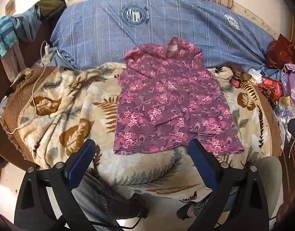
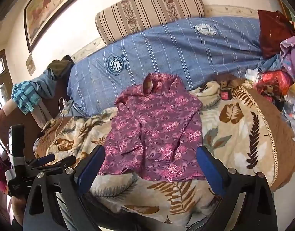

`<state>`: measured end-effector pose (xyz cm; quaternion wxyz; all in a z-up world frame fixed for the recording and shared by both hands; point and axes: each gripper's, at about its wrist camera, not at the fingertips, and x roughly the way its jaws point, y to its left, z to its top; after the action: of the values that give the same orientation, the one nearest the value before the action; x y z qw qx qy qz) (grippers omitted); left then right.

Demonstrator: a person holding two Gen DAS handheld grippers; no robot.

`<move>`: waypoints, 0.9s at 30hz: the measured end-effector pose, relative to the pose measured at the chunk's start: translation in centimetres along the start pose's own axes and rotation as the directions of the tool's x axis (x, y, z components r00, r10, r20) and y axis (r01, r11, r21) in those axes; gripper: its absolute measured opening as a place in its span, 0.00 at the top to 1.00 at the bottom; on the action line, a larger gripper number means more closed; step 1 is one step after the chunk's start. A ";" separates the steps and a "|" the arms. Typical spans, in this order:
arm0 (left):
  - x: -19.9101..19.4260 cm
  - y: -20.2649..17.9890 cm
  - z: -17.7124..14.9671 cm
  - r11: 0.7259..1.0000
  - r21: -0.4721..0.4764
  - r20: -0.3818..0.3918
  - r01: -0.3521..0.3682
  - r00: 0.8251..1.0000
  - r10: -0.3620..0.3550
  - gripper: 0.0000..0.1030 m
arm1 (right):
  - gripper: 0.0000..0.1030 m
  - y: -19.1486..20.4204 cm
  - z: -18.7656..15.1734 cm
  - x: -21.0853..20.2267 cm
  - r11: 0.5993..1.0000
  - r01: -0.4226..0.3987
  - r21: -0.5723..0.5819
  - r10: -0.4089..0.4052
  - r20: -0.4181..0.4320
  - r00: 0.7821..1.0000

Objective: Fold small clothes
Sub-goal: 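Grasp the purple floral shirt hem with both grippers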

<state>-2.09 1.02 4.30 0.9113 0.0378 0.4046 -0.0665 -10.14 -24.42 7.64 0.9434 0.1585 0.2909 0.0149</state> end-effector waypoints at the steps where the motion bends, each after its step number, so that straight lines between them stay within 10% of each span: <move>1: 0.5 0.2 -0.1 1.000 -0.002 -0.009 -0.003 1.000 0.003 0.05 | 0.07 -0.2 -0.1 0.5 1.000 -0.002 0.002 0.002 -0.008 1.000; 21: 18.3 3.6 2.0 0.996 -0.064 -0.209 -0.061 0.977 0.047 0.09 | 0.29 -4.9 -0.8 18.4 0.998 -0.050 0.040 0.058 -0.240 0.969; 27: 21.2 5.5 0.1 0.988 -0.150 -0.309 -0.048 0.951 0.000 0.10 | 0.30 -9.8 -3.2 21.4 0.993 0.095 0.074 -0.066 -0.330 0.942</move>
<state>12.91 4.47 -11.29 0.8380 -0.0185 0.5451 -0.0169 5.19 -30.21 -9.51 0.8739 0.1837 0.4499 -0.0105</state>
